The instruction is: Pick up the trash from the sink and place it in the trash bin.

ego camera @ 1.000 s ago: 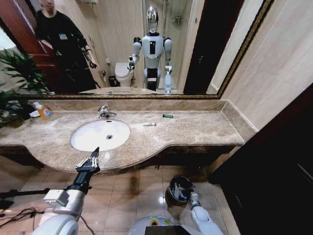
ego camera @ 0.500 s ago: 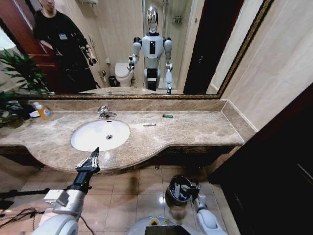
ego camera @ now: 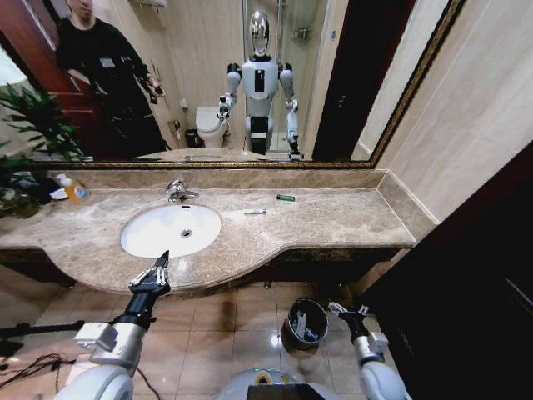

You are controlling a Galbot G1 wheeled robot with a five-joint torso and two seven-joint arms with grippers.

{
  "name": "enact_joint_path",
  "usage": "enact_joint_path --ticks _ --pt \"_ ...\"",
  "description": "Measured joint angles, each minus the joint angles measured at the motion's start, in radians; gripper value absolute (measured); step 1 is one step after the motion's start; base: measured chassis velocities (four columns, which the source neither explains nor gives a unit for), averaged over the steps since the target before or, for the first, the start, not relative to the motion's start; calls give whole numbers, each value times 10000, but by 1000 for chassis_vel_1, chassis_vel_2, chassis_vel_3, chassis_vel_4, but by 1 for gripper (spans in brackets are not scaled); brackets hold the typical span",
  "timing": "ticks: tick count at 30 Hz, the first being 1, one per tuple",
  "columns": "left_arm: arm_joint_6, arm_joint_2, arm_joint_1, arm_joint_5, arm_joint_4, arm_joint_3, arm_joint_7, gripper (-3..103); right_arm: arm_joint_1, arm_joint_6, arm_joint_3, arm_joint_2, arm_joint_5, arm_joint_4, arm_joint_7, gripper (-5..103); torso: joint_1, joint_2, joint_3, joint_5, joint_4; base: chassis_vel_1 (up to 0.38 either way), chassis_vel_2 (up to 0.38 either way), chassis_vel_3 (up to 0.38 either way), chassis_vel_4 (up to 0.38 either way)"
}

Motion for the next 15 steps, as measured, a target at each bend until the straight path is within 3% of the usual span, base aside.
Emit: enact_joint_path --ticks 7,11,12,15 --pt "0 0 0 0 0 0 0 0 91 -685 183 -279 58 1644 11 100 0 0 0 -1 0 0 0 0 0" --pt "0 0 0 0 0 0 0 0 1275 -1856 27 -749 -135 2025 -210 100 1 0 1 -2 1 0 0 0 0" --pt "0 0 0 0 0 0 0 0 1275 -1856 27 -749 -135 2025 -210 100 1 0 1 -2 1 0 0 0 0" --pt "0 0 0 0 0 0 0 0 2388 -2684 -249 -909 -215 1579 -974 100 1 0 1 0 1 0 0 0 0"
